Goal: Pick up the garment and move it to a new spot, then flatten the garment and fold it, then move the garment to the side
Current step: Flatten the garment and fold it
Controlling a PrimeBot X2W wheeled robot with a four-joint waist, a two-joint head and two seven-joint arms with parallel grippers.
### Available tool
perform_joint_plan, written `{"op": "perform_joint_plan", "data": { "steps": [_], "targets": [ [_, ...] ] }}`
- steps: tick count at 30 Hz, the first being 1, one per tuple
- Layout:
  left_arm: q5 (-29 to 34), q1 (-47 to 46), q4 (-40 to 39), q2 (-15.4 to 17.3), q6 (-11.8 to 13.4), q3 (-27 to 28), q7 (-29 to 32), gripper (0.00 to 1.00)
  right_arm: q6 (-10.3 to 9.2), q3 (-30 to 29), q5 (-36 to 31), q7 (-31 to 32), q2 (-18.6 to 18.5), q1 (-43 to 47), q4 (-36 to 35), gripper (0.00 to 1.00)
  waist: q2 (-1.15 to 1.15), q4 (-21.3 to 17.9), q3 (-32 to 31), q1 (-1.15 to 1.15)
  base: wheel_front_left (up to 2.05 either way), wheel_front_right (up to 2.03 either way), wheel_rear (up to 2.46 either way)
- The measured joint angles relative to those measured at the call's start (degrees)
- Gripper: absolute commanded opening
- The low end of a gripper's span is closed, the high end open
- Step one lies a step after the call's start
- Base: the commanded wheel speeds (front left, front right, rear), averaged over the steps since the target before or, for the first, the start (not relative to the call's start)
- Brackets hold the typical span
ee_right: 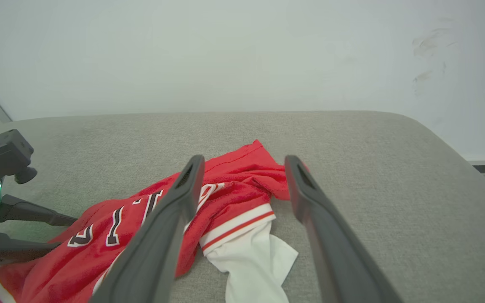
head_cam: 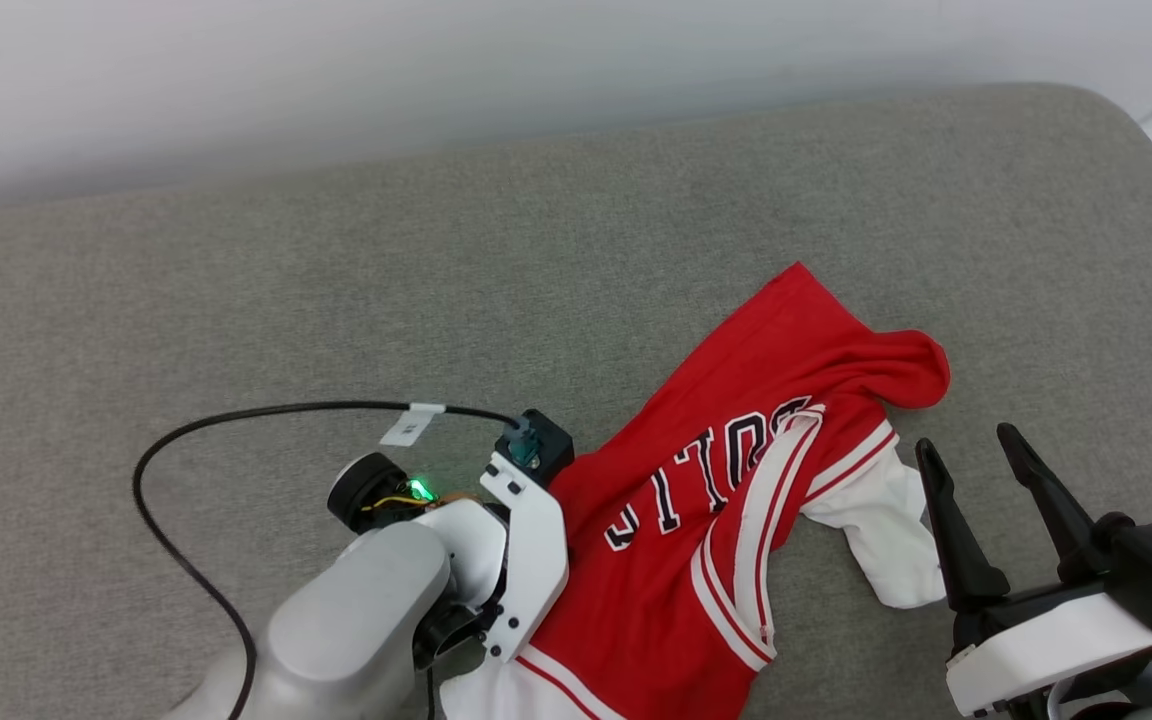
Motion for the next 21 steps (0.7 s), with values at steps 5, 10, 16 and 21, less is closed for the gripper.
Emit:
{"op": "perform_joint_plan", "data": {
  "steps": [5,10,16,21],
  "targets": [
    [-4.4,-3.8,-2.8,2.5,0.3,-5.7,7.9,0.0,-0.01,-0.2,0.6,-0.4,0.2,-0.5,1.5,1.0,0.0,-1.2,1.3,0.0,0.0,0.0,0.0],
    [-5.0,-4.6,-3.3,4.9,-0.2,-6.5,6.3,0.0,-0.01,-0.6,0.9,-0.4,0.5,-0.8,2.3,1.0,0.0,-1.7,0.6,0.0,0.0,0.0,0.0],
    [0.2,-11.3,-0.9,9.8,5.1,-3.0,-0.6,0.0,0.0,-1.0,1.0,-0.1,1.0,-0.6,2.1,1.0,0.0,-2.8,0.2,-0.01,0.0,0.0,0.0],
    [2.9,-16.9,1.3,12.3,6.7,-1.4,-2.9,0.0,-0.01,-1.6,1.4,-0.2,1.4,-0.7,1.9,1.0,0.0,-3.8,1.8,0.0,0.0,0.0,0.0]
  ]
}}
